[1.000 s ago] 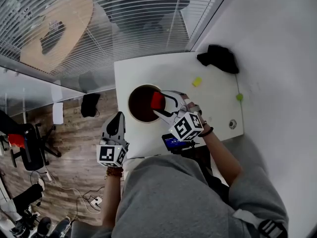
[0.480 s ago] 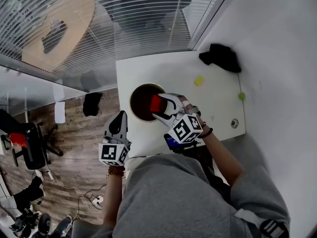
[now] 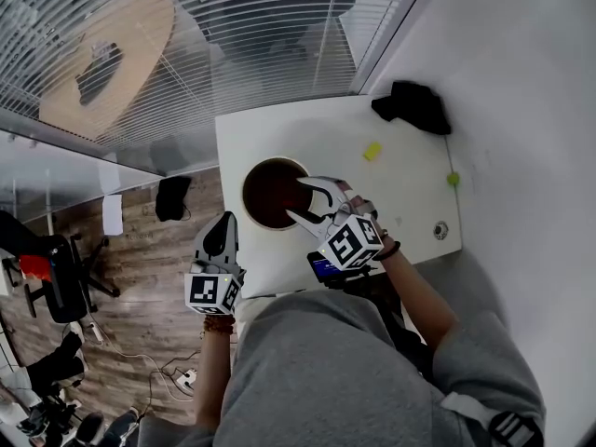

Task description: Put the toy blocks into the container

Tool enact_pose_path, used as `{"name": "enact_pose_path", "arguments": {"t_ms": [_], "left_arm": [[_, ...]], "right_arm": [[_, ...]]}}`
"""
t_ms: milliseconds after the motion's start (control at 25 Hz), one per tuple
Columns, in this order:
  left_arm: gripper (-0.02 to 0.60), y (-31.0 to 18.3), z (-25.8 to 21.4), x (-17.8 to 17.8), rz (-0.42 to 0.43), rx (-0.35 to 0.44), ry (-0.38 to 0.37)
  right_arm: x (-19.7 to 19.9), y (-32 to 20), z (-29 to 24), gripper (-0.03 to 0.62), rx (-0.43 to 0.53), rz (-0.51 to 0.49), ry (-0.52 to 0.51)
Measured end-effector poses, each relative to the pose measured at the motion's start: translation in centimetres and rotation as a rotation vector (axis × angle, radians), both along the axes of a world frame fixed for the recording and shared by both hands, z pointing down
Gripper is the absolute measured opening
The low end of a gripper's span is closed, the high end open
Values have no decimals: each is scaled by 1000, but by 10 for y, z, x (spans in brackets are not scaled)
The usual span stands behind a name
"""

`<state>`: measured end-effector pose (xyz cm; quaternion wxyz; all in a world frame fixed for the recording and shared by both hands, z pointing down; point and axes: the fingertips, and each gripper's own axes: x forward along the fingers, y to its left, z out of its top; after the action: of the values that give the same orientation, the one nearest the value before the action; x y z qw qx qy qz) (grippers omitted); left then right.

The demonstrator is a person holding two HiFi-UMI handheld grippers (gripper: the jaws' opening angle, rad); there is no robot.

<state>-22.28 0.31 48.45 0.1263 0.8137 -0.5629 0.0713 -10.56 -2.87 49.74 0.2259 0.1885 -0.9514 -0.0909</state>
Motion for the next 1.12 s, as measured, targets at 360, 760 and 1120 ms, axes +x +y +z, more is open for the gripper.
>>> {"name": "enact_pose_path", "arguments": {"t_ms": [360, 760, 1120], "left_arm": [[8, -5, 4, 3, 19, -13, -7], [8, -12, 2, 21, 60, -19, -12], [8, -16, -2, 38, 89, -30, -15]], "right_arm": [[81, -43, 18, 241, -13, 212, 35], [181, -69, 36, 241, -35, 449, 64], [315, -84, 84, 241, -85, 910, -1]]}}
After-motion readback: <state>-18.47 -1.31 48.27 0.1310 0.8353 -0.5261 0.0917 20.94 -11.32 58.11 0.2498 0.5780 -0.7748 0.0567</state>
